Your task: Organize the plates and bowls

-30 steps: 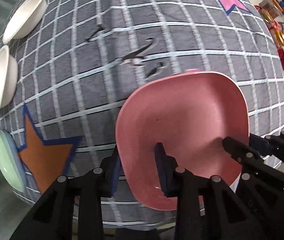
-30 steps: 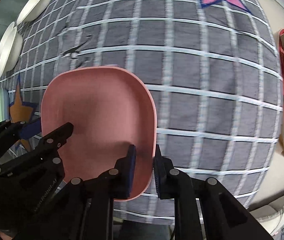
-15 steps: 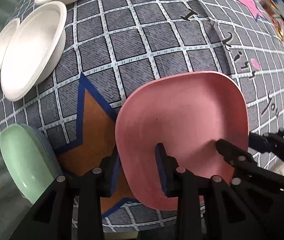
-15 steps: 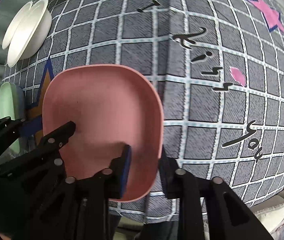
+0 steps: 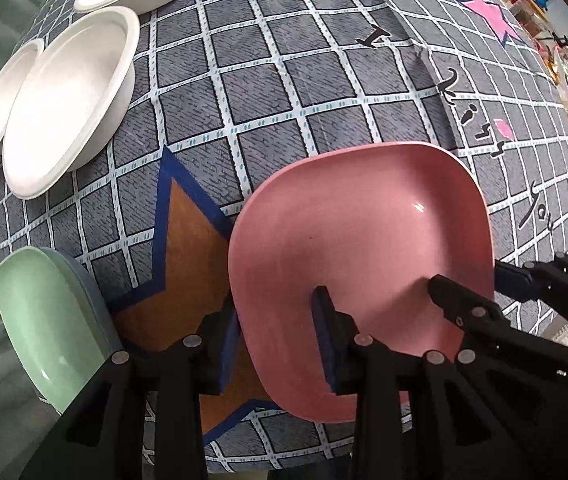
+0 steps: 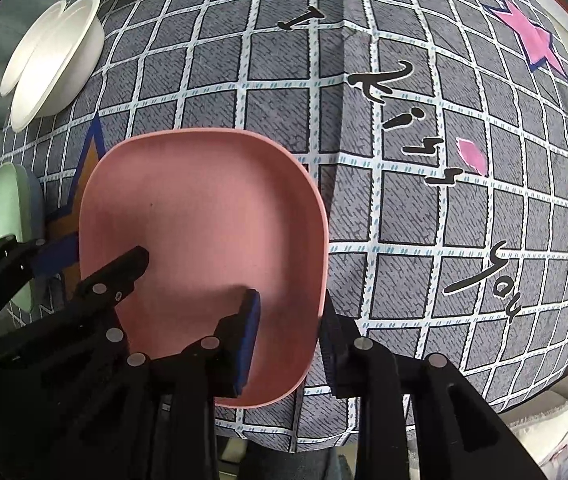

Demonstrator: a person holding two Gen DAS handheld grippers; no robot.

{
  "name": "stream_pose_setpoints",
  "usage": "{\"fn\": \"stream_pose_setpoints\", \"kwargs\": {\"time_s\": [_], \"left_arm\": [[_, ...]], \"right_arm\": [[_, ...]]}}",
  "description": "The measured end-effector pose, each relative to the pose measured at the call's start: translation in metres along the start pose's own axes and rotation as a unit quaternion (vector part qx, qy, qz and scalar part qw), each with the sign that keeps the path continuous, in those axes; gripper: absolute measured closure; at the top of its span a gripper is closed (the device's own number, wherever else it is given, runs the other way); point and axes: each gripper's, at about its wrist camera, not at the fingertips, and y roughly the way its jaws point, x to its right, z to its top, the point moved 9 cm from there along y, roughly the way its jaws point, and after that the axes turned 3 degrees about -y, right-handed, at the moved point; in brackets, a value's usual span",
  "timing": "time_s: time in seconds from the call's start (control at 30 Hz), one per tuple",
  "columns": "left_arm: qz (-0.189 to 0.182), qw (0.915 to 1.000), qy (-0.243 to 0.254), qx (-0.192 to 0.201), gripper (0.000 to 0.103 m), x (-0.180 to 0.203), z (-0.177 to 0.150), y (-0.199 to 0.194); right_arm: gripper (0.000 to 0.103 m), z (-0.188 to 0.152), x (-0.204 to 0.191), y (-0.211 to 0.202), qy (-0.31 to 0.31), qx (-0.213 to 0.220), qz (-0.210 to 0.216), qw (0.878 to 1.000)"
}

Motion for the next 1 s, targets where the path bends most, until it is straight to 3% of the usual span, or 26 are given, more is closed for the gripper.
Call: {"fn": "stream_pose_setpoints", "kwargs": {"time_s": [0.1, 0.27, 0.4, 0.57, 0.73, 1.0], "left_arm": [[-0.005, 0.9992, -0.038, -0.008, 0.066, -0.004, -0.004, 0.002], [0.003, 0.9989, -0.047, 0.001, 0.066, -0.005, -0.007, 0.002], [0.006, 0.9991, -0.041, 0.005, 0.065, 0.001, -0.001, 0.002], [-0.002, 0.9989, -0.047, -0.006, 0.064, -0.002, -0.015, -0.01], [0.006, 0.9995, -0.025, 0.019, 0.062, -0.018, -0.023, -0.035], [0.018, 0.9987, -0.042, 0.022, 0.059, -0.109, -0.049, -0.085]], "right_arm": [[0.073, 0.01, 0.004, 0.01, -0.012, 0.001, 0.0, 1.0], [0.073, 0.029, 0.012, 0.025, -0.012, 0.009, 0.012, 1.0], [0.073, 0.021, 0.013, 0.015, 0.009, 0.013, 0.032, 0.999], [0.073, 0.007, 0.016, 0.0, 0.019, -0.004, 0.044, 0.999], [0.073, 0.001, 0.017, -0.02, 0.019, -0.003, 0.055, 0.998], [0.072, 0.015, -0.024, -0.062, -0.005, -0.002, 0.073, 0.997]]}}
